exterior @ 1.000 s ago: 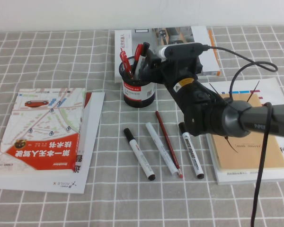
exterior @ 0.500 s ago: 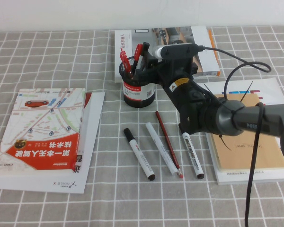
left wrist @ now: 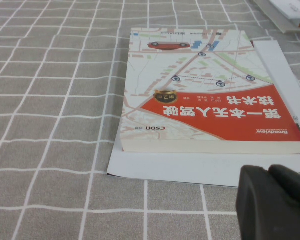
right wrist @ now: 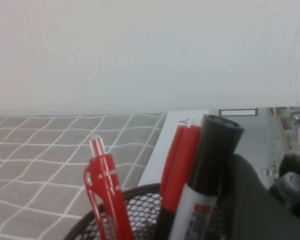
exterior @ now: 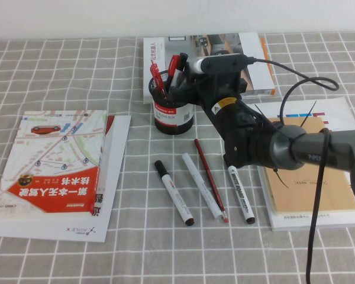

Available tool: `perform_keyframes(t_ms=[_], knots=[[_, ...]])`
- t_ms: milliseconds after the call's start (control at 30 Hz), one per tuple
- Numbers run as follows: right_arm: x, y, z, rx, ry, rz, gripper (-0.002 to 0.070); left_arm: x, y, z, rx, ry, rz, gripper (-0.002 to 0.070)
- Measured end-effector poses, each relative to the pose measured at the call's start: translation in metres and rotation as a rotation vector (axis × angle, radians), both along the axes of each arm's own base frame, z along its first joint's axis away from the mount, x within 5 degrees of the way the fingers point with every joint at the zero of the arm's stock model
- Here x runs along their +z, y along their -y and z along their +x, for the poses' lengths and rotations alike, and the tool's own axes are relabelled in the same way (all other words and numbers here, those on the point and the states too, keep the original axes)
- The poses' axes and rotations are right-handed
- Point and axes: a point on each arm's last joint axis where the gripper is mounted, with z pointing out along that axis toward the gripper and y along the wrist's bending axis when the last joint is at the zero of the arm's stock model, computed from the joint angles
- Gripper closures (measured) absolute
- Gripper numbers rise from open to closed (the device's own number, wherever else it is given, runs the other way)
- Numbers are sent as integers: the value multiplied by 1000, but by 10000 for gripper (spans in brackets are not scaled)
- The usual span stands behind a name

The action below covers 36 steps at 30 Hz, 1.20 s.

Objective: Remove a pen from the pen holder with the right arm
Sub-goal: 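Take a marker out of the pen holder and lay it on the table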

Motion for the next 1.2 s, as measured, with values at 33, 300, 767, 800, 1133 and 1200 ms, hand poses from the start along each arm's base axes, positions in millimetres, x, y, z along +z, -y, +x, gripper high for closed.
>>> perform_keyframes(t_ms=[33, 300, 767, 800, 1133, 1200], knots=[[1, 0, 0, 0, 0, 7, 580, 0, 0, 0, 0, 0, 0, 678], [4, -2, 0, 0, 11, 26, 632, 0, 0, 0, 0, 0, 0, 678], [28, -3, -6, 46, -37, -11, 638, 0, 0, 0, 0, 0, 0, 678], [32, -3, -7, 53, -35, -17, 638, 0, 0, 0, 0, 0, 0, 678], [83, 1, -19, 97, 47, -57, 638, 0, 0, 0, 0, 0, 0, 678], [94, 3, -23, 105, 56, -83, 638, 0, 0, 0, 0, 0, 0, 678]])
